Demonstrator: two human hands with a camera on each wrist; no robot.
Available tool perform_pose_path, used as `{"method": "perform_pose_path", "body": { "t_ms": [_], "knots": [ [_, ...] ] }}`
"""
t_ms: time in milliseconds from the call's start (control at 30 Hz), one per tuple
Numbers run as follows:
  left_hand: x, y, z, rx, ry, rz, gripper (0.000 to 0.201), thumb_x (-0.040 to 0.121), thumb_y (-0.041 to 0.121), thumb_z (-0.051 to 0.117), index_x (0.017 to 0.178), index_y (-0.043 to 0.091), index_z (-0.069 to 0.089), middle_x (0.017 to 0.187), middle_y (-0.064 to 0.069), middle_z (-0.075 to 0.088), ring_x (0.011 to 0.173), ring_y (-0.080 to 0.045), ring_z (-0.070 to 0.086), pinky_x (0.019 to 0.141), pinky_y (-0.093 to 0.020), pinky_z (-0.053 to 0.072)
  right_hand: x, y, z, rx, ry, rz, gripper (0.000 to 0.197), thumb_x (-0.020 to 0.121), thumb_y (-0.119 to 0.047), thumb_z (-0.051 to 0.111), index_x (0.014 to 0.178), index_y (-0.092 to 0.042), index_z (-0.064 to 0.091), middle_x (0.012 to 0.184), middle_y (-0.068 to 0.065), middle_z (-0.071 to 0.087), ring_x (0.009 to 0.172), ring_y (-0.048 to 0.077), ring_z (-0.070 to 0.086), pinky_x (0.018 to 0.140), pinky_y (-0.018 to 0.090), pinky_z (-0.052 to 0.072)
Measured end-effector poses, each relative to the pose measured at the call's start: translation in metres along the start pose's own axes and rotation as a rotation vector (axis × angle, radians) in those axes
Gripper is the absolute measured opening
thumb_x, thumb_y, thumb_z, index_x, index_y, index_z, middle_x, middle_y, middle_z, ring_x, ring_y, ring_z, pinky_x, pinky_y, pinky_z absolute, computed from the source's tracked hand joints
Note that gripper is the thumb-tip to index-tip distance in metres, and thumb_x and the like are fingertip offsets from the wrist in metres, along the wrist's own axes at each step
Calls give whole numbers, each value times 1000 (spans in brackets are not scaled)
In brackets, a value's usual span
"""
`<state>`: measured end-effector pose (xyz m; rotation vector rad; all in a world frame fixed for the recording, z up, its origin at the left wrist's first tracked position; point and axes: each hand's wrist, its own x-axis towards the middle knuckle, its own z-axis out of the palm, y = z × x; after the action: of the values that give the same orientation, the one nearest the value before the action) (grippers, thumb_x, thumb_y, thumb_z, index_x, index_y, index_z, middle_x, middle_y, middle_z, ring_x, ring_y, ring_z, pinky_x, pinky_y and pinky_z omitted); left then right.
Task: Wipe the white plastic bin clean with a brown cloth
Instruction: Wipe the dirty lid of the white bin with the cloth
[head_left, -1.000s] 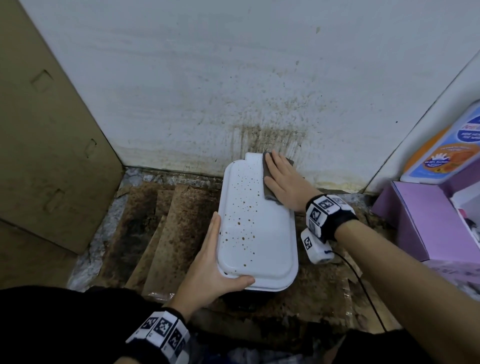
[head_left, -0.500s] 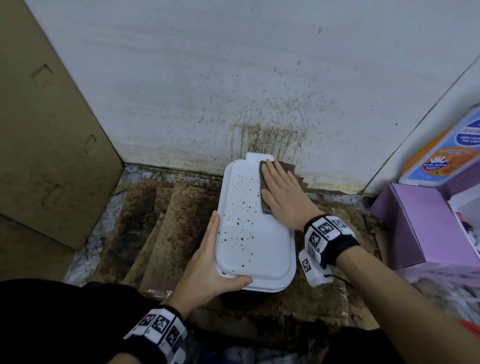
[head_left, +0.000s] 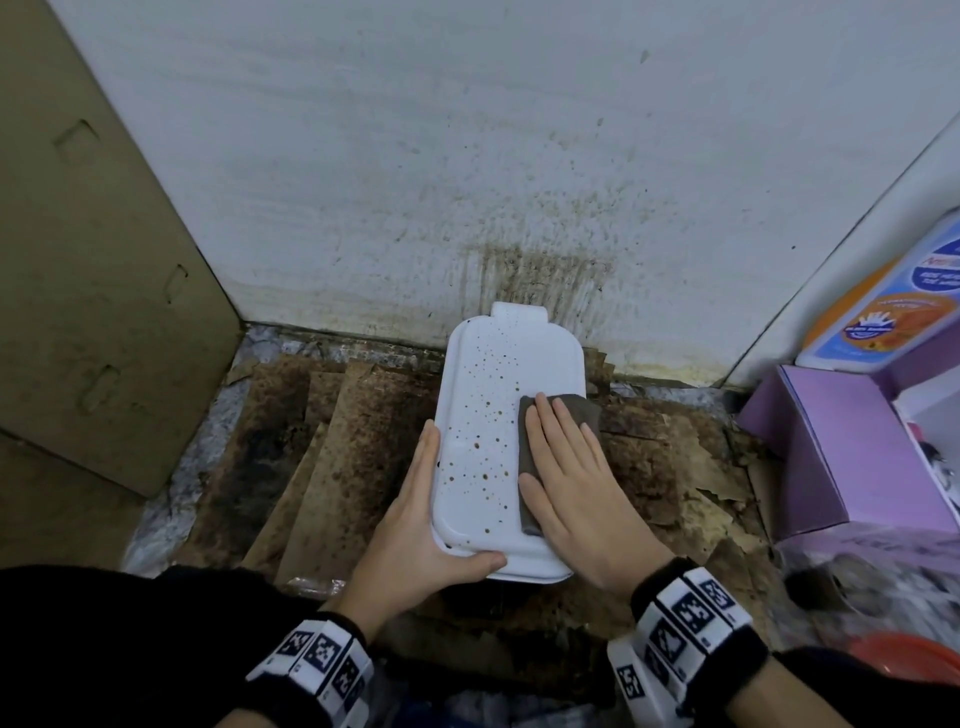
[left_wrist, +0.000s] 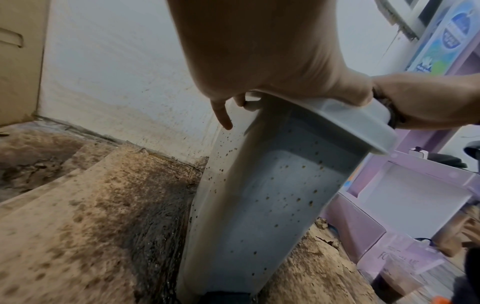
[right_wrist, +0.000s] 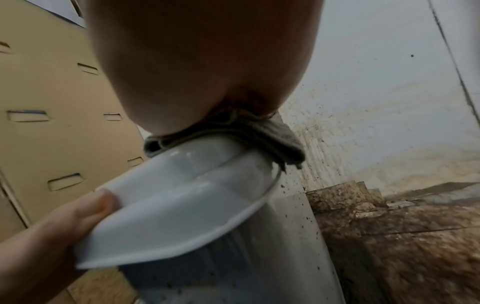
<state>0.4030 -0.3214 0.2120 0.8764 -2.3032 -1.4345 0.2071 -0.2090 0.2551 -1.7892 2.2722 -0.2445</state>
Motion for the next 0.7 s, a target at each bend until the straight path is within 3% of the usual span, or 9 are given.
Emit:
{"method": "perform_pose_path", "body": {
  "t_ms": [167,300,400,533,633,700],
  "knots": [
    [3,0,1,-5,11,9,140,63,63,88,157,50,-15,164,36,-12,154,6,3,123,-43,31,18,15,-7,19,-13,-31,64,109,-45,16,159,-19,-14,166,-6,-26,151,5,-27,124,30,-12],
    [4,-2,2,3,12,14,140,62,67,86,158,47,-14,164,36,-13,153,8,1,123,-39,28,64,40,-15,12,-19,15,64,109,-45,14,160,-17,-11,168,-1,-21,154,11,-21,126,35,-5],
    [4,-1,1,43,32,7,139,60,68,85,157,49,-13,163,37,-11,150,9,10,117,-36,34,98,54,-25,21,-12,59,64,109,-41,19,160,-13,-8,168,5,-16,156,19,-14,128,41,0],
    [1,1,0,60,35,-2,137,59,68,82,157,51,-12,163,38,-10,142,11,19,112,-36,39,106,56,-24,96,-16,49,64,110,-36,24,160,-8,-6,168,9,-17,155,24,-18,127,41,-4],
    [-1,1,1,51,28,-9,138,58,69,82,157,50,-12,163,39,-9,142,12,20,111,-34,38,93,53,-17,167,23,40,64,110,-36,25,159,-10,-7,167,7,-18,152,19,-23,126,36,-9],
    [-1,0,1,46,23,-6,138,59,69,82,158,50,-12,163,39,-10,141,21,14,112,-32,36,81,46,-13,216,29,53,64,111,-35,27,160,-12,-7,168,4,-19,152,17,-24,125,33,-11]
  ]
}}
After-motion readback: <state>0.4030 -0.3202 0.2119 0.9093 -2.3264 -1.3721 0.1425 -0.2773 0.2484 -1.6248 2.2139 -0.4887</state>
